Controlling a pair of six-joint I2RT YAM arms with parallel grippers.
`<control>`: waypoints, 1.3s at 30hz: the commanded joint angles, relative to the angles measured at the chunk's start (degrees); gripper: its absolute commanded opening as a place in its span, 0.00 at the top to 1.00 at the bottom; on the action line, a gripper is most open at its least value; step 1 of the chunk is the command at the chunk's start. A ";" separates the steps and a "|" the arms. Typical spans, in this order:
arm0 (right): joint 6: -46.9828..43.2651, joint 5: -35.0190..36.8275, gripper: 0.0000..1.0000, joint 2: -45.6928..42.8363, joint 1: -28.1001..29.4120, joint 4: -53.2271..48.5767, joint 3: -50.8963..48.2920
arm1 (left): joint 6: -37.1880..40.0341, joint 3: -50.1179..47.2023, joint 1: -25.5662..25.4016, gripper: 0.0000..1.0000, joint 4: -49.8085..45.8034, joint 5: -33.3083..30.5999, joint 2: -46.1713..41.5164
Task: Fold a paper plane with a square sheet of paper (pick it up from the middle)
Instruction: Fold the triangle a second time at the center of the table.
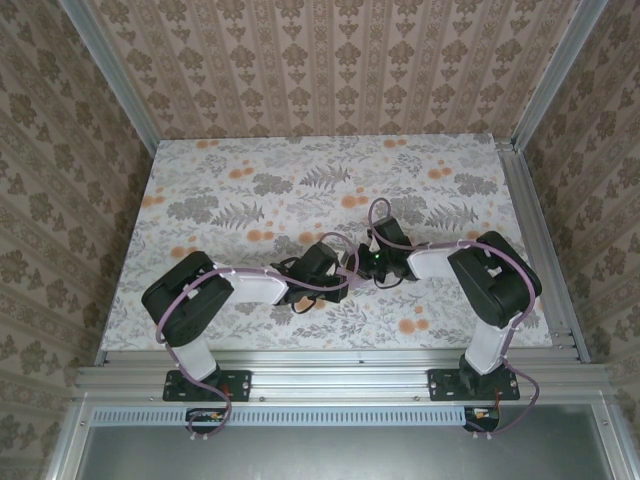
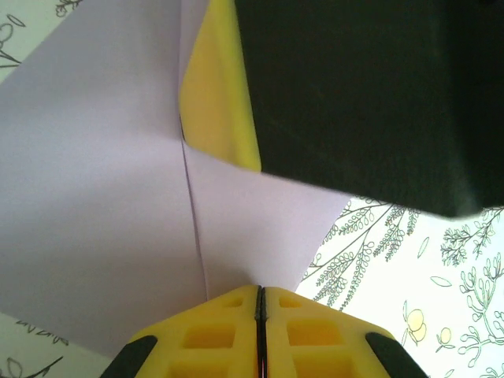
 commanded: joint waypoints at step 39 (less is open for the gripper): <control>0.52 -5.65 0.92 1.21 1.22 1.15 2.54 | 0.59 -3.33 0.34 0.90 -7.64 2.36 -0.07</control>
